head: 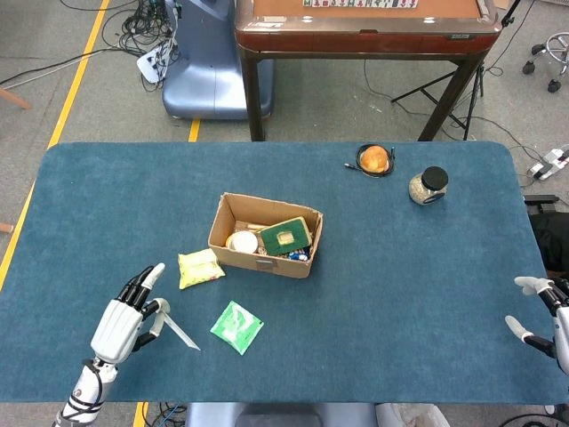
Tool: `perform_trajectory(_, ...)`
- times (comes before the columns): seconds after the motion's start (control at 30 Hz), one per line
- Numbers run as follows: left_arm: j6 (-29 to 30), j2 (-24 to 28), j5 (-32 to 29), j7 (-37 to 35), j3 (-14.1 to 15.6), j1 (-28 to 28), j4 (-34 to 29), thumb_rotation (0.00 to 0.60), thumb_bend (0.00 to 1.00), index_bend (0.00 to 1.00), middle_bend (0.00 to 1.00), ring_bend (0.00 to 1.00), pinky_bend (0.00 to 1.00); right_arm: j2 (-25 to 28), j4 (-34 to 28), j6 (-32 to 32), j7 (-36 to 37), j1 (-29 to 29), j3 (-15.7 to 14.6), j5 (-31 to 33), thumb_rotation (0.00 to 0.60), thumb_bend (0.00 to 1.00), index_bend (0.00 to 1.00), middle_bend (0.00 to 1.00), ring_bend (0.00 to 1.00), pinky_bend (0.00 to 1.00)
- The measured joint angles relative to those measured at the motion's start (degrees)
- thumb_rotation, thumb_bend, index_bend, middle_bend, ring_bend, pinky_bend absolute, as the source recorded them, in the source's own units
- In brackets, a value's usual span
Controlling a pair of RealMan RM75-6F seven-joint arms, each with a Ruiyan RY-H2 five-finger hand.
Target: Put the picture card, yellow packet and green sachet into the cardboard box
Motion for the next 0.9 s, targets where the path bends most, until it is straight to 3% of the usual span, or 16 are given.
perform_trajectory(0.43,-0.3,6.2,0.3,3.8,-4.4,-2.8,-11.5,0.6,0.51,0.65,0.0,0.0,0.17,0.1,0.0,-0.1,0.2,0.0,0.0,0.1,0.6,0.05,0.39,0.48,0.36,0.42)
perform_trajectory(0.9,-10.0,10.8,-4.4,9.8,-11.9,-10.3,-24.0,0.6,0.51,0.67,0.0,0.0,0.17,0.1,0.1,-0.1,0.4,0.0,0.1,0.2,0.6,0.05,0.39,0.48,0.36,0.42)
